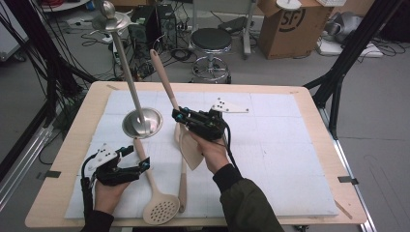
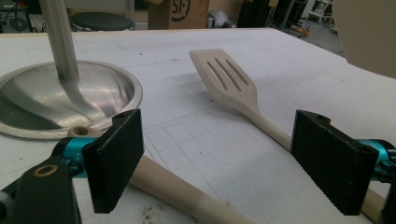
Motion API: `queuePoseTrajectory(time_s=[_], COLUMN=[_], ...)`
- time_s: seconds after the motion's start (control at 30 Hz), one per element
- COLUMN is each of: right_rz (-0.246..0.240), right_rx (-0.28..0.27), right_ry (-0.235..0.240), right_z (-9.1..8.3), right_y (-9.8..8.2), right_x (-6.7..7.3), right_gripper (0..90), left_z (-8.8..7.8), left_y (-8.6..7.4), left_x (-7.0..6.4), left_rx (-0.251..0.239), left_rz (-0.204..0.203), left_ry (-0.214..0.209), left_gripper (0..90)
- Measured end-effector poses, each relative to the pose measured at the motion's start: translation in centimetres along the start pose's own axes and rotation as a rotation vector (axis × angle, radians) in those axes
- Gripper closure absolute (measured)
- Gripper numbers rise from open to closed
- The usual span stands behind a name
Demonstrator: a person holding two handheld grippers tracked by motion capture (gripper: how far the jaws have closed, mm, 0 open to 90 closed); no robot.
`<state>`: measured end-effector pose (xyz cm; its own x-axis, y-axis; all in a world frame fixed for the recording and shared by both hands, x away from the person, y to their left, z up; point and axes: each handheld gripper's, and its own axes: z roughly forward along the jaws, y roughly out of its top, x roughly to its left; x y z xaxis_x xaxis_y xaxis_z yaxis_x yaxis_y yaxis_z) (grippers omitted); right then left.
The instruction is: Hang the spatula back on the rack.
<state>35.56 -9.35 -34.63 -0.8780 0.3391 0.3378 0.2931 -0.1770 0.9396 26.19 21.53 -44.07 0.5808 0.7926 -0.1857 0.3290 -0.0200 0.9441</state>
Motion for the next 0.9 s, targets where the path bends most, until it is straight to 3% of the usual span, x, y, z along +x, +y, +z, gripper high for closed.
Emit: queuePoseTrajectory(time_s=[0.23,0.43,0.6,0.73,0.9], right_rz=[-0.011,-0.013,0.022,0.030,0.036], right_rx=[-0.012,-0.036,-0.058,-0.039,-0.052], right_ry=[0.026,0.022,0.022,0.019,0.030], right_z=[1.8,2.8,3.4,4.0,4.4], right_y=[1.2,2.5,2.9,2.9,3.4], right_x=[0.4,-0.6,-1.8,-2.2,-2.4], right_gripper=[78.5,78.5,78.5,78.6,78.5], left_z=[-0.3,0.0,-0.1,-0.2,-0.1], left_y=[-0.1,-0.3,-0.3,-0.4,-0.4], left_x=[0.2,0.2,0.1,0.2,0.3], left_rx=[-0.002,0.007,0.010,0.012,0.006], left_rz=[-0.006,-0.001,0.001,0.000,-0.007], left_ry=[0.000,0.002,0.002,0.004,0.002], left_gripper=[18.0,18.1,18.1,18.1,18.1])
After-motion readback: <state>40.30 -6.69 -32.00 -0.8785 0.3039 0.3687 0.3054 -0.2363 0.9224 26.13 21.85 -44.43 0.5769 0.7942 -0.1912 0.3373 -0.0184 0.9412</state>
